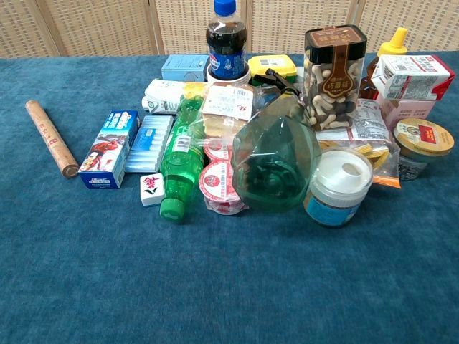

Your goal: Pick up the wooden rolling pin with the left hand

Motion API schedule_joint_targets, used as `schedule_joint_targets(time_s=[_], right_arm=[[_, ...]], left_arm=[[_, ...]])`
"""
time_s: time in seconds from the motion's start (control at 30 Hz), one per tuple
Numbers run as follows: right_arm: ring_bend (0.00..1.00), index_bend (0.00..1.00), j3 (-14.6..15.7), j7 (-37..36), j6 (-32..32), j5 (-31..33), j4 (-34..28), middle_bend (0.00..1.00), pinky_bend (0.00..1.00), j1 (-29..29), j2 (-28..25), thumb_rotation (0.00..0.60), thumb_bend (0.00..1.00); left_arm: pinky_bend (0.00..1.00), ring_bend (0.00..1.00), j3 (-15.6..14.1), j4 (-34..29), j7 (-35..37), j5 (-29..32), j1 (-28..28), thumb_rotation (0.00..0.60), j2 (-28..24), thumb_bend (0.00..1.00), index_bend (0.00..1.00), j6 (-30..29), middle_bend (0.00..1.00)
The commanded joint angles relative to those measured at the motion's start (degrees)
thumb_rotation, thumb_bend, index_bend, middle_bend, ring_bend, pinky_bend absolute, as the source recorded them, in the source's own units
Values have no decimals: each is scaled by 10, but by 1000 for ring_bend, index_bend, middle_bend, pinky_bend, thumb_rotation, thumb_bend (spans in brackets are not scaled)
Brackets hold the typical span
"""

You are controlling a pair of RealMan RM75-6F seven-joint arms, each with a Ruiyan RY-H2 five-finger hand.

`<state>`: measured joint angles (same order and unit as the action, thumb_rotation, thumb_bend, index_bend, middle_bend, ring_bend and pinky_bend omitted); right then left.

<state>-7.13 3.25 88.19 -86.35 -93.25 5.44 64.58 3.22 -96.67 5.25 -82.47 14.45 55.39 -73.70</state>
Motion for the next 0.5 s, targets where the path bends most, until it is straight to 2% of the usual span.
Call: schedule_joint_targets(time_s=[0.03,0.27,0.5], right_arm=[[0,0,0,1,-1,1,1,103,0,1,2,454,0],[0,0,4,1,3,-5,-1,103,0,-1,3,456,0],[0,0,5,4,20,-5,-10,103,0,-12,-3,453,0]], left_arm=[[0,0,0,1,2,0,-1,600,0,346,0,-1,0],[0,0,-6,8,19,-2,5,600,0,346,0,20,0],[0,0,-10,40,14,-7,35,600,20,346,0,72,0]])
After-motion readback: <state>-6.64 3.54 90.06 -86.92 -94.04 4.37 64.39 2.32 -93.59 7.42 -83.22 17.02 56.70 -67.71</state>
